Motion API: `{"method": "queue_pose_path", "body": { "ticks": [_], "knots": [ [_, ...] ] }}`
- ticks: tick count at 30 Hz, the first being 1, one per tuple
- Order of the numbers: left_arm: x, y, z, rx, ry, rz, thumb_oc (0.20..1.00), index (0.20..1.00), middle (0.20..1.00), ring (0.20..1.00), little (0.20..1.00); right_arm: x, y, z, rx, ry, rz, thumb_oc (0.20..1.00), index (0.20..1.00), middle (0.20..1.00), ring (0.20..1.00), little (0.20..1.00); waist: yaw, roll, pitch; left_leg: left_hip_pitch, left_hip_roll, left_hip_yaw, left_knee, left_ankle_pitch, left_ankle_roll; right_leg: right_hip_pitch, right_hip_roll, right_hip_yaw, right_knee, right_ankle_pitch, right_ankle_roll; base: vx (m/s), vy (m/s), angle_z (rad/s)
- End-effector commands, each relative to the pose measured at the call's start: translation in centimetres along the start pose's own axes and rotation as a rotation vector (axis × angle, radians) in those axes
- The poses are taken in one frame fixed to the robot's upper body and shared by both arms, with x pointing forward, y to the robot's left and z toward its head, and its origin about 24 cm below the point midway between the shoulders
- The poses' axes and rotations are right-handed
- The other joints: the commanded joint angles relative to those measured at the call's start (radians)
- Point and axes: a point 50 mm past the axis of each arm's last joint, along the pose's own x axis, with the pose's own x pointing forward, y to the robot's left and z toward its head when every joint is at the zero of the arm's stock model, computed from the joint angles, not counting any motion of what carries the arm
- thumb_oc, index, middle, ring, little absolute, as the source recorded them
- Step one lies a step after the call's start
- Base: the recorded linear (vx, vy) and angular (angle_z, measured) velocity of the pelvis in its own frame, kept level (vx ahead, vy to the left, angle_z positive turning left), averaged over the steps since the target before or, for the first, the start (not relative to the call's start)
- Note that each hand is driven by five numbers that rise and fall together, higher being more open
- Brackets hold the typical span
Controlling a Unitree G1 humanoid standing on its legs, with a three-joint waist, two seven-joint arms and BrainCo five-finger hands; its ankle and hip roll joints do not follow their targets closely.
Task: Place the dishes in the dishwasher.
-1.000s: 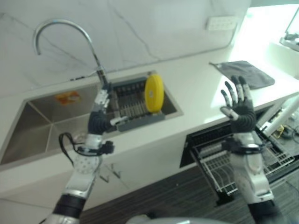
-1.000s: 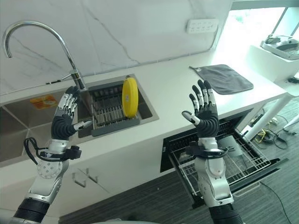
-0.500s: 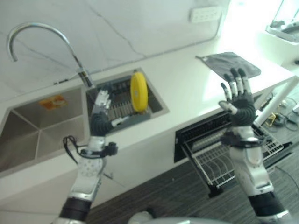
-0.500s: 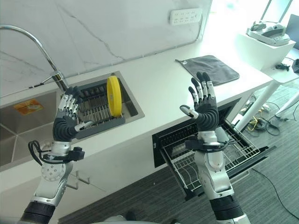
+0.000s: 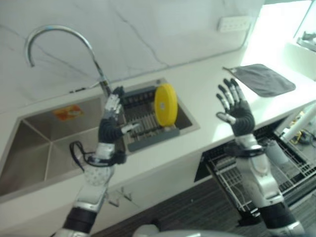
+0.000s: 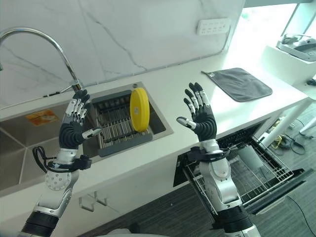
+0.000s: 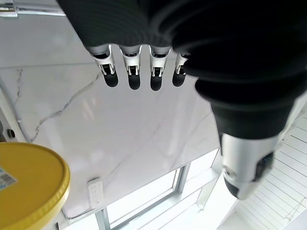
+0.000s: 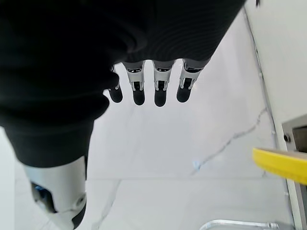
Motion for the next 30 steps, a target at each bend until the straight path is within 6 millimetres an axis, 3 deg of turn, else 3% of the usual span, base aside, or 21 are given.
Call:
{"method": "queue_pose_path", "body": {
  "ticks": [1,8,17,24,30],
  "knots": [
    [1.1,0.2,1.5,0.028,-0.092,-0.031,1.0,1.0,1.0,1.0,1.0,1.7,0.2,1.7,-0.002,-0.093,0.03,1.0,1.0,1.0,1.0,1.0,0.011,0.01,-0.006,0.049,0.04,0.018,0.012,-0.097,-0.031,-0.022,0.062,-0.04,0.062,-0.052,-0.066,0.07,-0.03,0.02],
    [1.2,-0.2,1.4,0.02,-0.07,-0.092,1.0,1.0,1.0,1.0,1.0,4.4,0.4,2.0,-0.051,-0.107,0.032,1.0,1.0,1.0,1.0,1.0,0.056,0.008,-0.003,0.042,0.035,-0.014,0.012,-0.096,-0.031,-0.01,0.059,-0.064,0.055,-0.047,-0.067,0.07,-0.03,0.09],
    [1.7,-0.9,1.2,0.016,-0.051,-0.206,1.0,1.0,1.0,1.0,1.0,8.8,-0.4,4.1,-0.117,-0.149,0.012,1.0,1.0,1.0,1.0,1.0,0.113,0.005,0.006,0.029,0.028,-0.048,0.023,-0.102,-0.027,0.004,0.054,-0.101,0.061,-0.05,-0.073,0.06,-0.017,0.14],
    [2.0,-1.3,1.4,-0.009,-0.054,-0.286,1.0,1.0,1.0,1.0,1.0,11.0,-2.7,4.0,-0.127,-0.094,-0.087,1.0,1.0,1.0,1.0,1.0,0.151,0.012,0.015,0.027,0.016,-0.08,0.018,-0.101,-0.023,0.015,0.05,-0.124,0.068,-0.051,-0.074,0.06,-0.008,0.18],
    [1.9,-1.4,1.4,-0.018,-0.053,-0.324,1.0,1.0,1.0,1.0,1.0,11.6,-4.7,3.7,-0.137,-0.073,-0.176,1.0,1.0,1.0,1.0,1.0,0.173,0.024,0.028,0.018,0.008,-0.107,0.02,-0.099,-0.018,0.012,0.041,-0.136,0.086,-0.056,-0.071,0.04,0.001,0.19]
  ]
}}
